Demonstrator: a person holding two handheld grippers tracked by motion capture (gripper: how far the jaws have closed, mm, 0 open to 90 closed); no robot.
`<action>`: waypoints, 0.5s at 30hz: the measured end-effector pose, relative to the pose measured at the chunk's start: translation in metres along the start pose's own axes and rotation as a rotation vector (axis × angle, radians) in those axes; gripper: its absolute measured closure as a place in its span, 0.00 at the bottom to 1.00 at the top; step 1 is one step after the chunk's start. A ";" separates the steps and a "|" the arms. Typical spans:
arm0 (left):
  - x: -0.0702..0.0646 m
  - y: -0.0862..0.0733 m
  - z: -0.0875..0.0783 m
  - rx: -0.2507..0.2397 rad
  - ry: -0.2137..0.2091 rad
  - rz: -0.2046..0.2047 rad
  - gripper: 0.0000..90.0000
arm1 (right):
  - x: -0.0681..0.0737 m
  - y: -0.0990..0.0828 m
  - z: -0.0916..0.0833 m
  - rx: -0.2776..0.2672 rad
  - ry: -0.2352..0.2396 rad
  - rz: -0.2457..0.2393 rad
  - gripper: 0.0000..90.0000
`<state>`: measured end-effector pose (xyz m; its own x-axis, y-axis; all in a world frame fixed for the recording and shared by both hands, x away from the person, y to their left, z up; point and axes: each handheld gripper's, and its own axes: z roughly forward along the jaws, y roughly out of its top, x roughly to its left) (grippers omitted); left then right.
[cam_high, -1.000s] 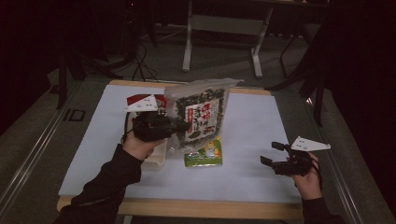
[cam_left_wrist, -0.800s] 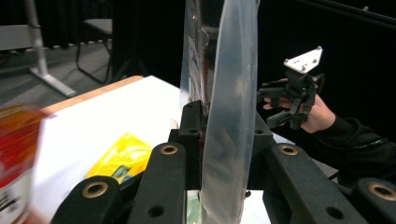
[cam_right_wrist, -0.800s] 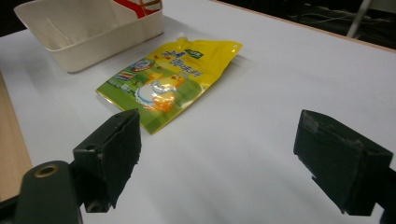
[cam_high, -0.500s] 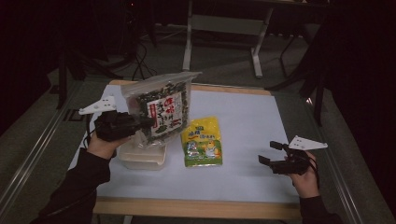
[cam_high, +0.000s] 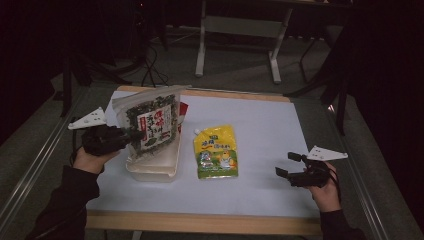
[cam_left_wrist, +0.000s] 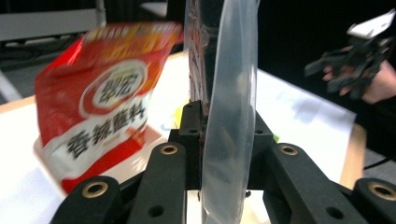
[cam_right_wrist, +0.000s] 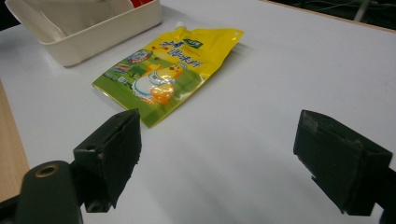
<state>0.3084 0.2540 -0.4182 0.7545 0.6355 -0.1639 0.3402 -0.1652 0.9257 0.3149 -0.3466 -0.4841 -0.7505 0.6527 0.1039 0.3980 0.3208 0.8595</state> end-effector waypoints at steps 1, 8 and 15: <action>0.001 -0.002 0.001 0.009 0.007 -0.002 0.86 | 0.000 0.000 0.000 0.000 0.001 0.002 0.16; 0.009 -0.007 0.014 0.033 0.019 -0.010 0.86 | 0.001 0.001 0.000 0.001 0.001 -0.002 0.16; 0.018 -0.015 0.026 0.037 0.010 0.003 0.86 | 0.001 0.001 -0.001 0.001 -0.001 -0.002 0.16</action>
<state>0.3316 0.2480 -0.4442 0.7500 0.6422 -0.1580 0.3590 -0.1947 0.9128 0.3140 -0.3465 -0.4830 -0.7504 0.6531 0.1018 0.3974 0.3227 0.8590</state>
